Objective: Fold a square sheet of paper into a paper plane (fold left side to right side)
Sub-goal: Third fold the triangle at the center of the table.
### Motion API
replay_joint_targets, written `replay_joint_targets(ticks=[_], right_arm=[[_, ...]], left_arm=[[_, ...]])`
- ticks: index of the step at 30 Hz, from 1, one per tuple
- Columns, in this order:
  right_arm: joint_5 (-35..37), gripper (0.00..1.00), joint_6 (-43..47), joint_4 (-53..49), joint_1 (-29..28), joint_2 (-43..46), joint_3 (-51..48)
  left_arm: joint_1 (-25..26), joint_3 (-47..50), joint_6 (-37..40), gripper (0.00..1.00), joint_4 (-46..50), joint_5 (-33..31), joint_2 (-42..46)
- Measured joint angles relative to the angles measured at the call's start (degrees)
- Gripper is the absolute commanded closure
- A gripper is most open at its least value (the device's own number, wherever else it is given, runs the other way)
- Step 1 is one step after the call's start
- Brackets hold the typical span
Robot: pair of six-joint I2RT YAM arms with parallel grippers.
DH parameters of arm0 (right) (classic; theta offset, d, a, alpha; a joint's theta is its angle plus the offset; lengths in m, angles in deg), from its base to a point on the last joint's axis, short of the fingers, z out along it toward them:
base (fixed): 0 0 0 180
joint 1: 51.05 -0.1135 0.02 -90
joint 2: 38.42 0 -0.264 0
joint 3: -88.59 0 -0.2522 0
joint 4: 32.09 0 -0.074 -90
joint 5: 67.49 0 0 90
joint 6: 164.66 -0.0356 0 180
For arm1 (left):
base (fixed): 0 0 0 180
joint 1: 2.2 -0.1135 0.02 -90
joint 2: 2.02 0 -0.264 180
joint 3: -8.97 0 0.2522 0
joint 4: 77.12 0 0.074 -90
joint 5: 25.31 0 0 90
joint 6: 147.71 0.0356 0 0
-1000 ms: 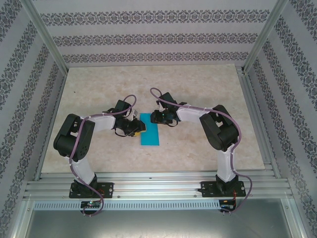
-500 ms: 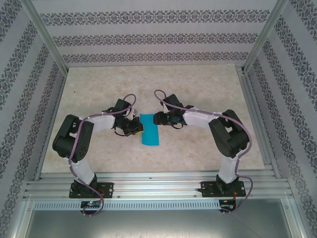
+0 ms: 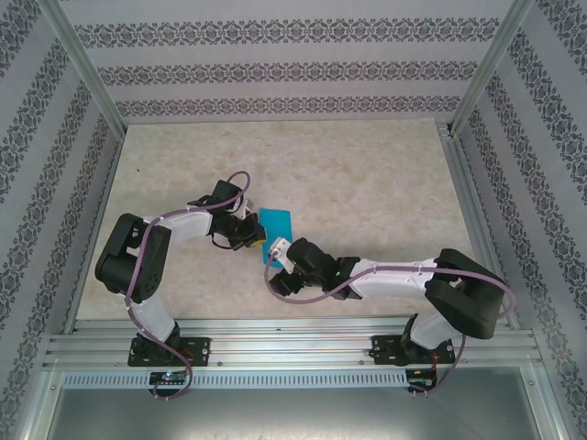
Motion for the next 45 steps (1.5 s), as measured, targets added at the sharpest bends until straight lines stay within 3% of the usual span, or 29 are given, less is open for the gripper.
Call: replay_joint_targets(ticks=[11,14,18,21,25,29,38,45], right_arm=[[7.74,0.37,10.95,2.95,-2.25,-11.65,8.46],[9.01,0.51,12.26,2.47,-2.25,-13.33,9.88],[10.32,0.79,12.83,1.73,-2.25,-13.97,10.36],[10.86,0.99,13.11,1.38,-2.25,-13.97,10.38],[10.84,1.00,13.33,1.03,-2.23,-13.97,10.34],[10.78,1.00,13.33,0.22,-2.21,-13.94,10.34],[9.46,1.00,13.33,-1.09,-1.16,-13.53,10.34],[8.13,1.00,12.85,-1.90,-0.33,-13.51,10.36]], left_arm=[[0.00,0.00,-0.66,0.96,0.15,0.00,0.00],[0.00,0.02,-0.63,0.96,0.15,0.02,0.00],[0.00,0.00,-0.63,0.95,0.17,0.00,0.00],[0.00,-0.24,-0.31,0.83,1.07,-0.09,0.00],[0.00,-2.56,1.60,0.66,4.52,-1.07,0.00],[-0.17,-6.45,4.37,0.60,8.39,-2.10,0.35],[-0.76,-16.92,10.45,0.69,15.15,-4.52,-0.50],[0.33,-21.16,13.05,0.72,15.19,-2.86,-10.58]])
